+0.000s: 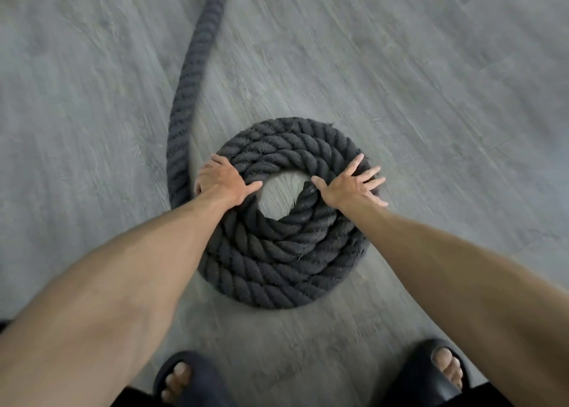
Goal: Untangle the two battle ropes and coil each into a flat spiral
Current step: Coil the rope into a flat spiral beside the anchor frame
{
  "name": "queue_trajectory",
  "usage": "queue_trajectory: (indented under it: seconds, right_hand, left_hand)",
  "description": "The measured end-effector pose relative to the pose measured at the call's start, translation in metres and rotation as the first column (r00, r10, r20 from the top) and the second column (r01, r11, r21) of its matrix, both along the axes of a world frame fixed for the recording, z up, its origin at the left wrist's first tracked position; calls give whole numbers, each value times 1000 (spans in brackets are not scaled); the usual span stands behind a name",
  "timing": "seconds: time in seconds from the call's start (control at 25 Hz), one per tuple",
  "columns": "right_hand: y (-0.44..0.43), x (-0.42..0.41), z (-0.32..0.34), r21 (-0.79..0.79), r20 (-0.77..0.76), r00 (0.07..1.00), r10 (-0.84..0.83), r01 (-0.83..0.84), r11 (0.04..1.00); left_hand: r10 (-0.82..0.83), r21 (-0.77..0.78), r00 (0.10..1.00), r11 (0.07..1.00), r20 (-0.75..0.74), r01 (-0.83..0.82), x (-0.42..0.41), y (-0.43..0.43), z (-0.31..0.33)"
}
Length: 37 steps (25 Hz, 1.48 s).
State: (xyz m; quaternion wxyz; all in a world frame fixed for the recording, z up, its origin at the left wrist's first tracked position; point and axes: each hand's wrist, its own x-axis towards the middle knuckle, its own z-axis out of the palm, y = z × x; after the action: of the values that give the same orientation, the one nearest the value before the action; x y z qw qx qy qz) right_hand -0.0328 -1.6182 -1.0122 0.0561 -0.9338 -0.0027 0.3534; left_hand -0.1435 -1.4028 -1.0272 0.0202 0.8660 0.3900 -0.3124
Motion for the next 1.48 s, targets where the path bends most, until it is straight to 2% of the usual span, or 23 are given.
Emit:
queue_trajectory:
  seconds: [0.16,0.36,0.48,0.6,0.64,0.72,0.84,0.92,1.04,1.16,1.36,1.48]
  right_hand:
    - [13,-25,3,-48,-30,996,84,-86,995]
    - [19,-15,19,-17,-117,989,88,-91,996]
    - [22,-13,17,-26,-124,988,97,-101,995]
    - [26,-5,11,-24,-127,988,89,-93,995]
    - [28,-2,8,-23,-118,987,105,-108,994]
    - [28,5,5,-28,-85,987,138,-141,990]
    - [37,26,3,-39,-53,968,245,-247,968]
    - [46,45,3,-35,-47,947,317,-319,947]
    - [61,70,5,-28,-41,919,393,-394,919]
    - [75,89,3,-24,-37,892,451,-452,892]
    - [100,114,4,-15,-14,815,579,-579,815]
    - [110,123,6,-11,18,778,628,-628,778]
  left_hand:
    - [69,-93,995,993,-79,-76,-8,10,6]
    - [78,-177,982,978,-172,-109,12,27,17]
    - [-96,-175,995,981,-42,87,13,27,26]
    - [-161,-293,980,937,116,189,26,48,35]
    - [-177,-336,975,918,130,212,34,65,31]
    - [-313,-381,944,864,106,329,48,99,32]
    - [-486,-372,863,782,138,500,63,143,39]
    - [-495,-342,843,771,211,538,73,152,46]
    - [-467,-344,839,767,278,541,87,149,43]
    - [-432,-337,874,807,221,484,97,145,31]
    - [-420,-230,856,839,301,493,113,128,28]
    - [-409,-235,882,856,235,460,138,112,19]
